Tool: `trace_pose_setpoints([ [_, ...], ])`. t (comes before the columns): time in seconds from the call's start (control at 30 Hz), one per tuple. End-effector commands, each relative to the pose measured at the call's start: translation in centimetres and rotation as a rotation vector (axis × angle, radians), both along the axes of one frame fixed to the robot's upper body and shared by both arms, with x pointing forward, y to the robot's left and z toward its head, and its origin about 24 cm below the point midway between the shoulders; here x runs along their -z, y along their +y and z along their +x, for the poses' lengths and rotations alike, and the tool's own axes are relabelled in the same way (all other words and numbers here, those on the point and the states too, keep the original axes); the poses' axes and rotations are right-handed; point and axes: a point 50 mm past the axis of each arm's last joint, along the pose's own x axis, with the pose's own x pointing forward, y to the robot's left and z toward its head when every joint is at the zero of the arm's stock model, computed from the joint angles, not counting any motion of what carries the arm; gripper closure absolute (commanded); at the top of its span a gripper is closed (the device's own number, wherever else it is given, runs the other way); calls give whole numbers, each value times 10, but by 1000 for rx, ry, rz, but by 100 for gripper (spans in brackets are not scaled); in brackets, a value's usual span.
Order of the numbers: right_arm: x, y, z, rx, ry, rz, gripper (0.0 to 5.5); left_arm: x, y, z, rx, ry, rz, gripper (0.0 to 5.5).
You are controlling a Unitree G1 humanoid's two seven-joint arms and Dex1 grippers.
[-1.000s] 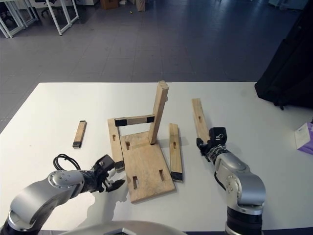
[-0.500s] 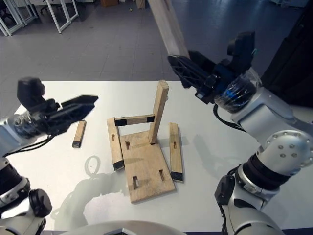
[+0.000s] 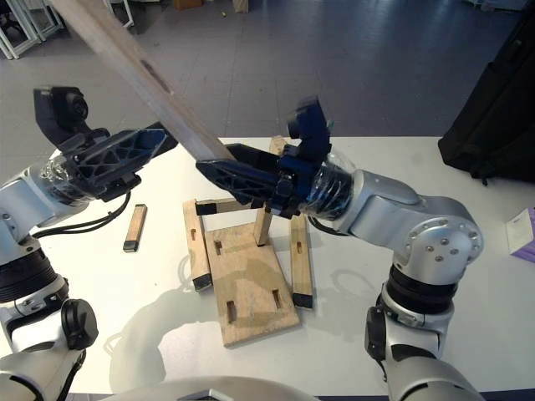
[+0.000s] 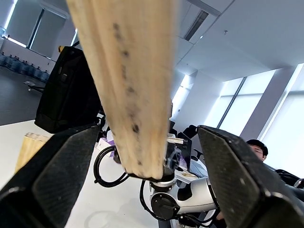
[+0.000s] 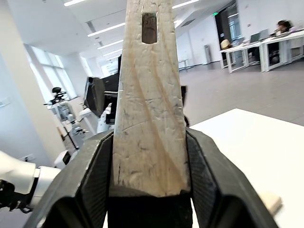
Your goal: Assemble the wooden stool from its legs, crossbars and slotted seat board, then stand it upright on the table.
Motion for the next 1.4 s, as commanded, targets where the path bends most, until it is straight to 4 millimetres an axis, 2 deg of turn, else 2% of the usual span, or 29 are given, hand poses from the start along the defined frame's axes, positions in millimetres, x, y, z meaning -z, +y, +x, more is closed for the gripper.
trace_pose_setpoints([
  [0.03, 5, 2, -5, -26, 9, -25, 346, 0, -1, 0, 6, 5, -7, 171],
  [0.07, 7, 2, -5, -33, 16, -35, 346, -2, -1, -1, 25, 3, -30, 171],
  [0.23, 15, 1, -7, -82, 44, -81, 346, -9, 4, -7, 89, 0, -106, 248],
  [0.37, 20, -1, -5, -95, 64, -108, 346, -8, 3, -15, 131, 6, -100, 317],
  [0.53, 23, -3, -2, -84, 57, -145, 346, -7, 1, -18, 150, 16, -99, 324],
  [0.57, 23, -3, -1, -84, 61, -141, 308, -7, 1, -18, 151, 9, -114, 324],
  [0.67, 21, -4, -5, -117, 62, -127, 252, -7, 5, -16, 125, 5, -127, 325],
  [0.8, 17, -11, -4, -88, 49, -130, 165, -5, 21, -10, 32, 8, -126, 330],
  [0.93, 17, -28, -2, 25, 34, -168, 93, 13, 43, -11, -172, 20, -15, 344],
  [0.97, 22, -33, -2, 62, 39, -197, 67, 20, 47, -13, -232, 19, 39, 346],
  [1.07, 50, -41, -14, 104, 93, -309, 64, 40, 56, -27, -344, -26, 104, 346],
  [1.13, 75, -40, -30, 65, 128, -442, 64, 54, 56, -27, -400, -46, 164, 346],
  [1.2, 102, -39, -41, 53, 143, -590, 64, 68, 55, -21, -428, -108, 213, 346],
  [1.27, 123, -36, -44, 71, 141, -661, 64, 85, 52, -10, -437, -144, 269, 346],
  [1.4, 137, -29, -43, 106, 110, -686, 64, 105, 42, 4, -383, -232, 356, 346],
])
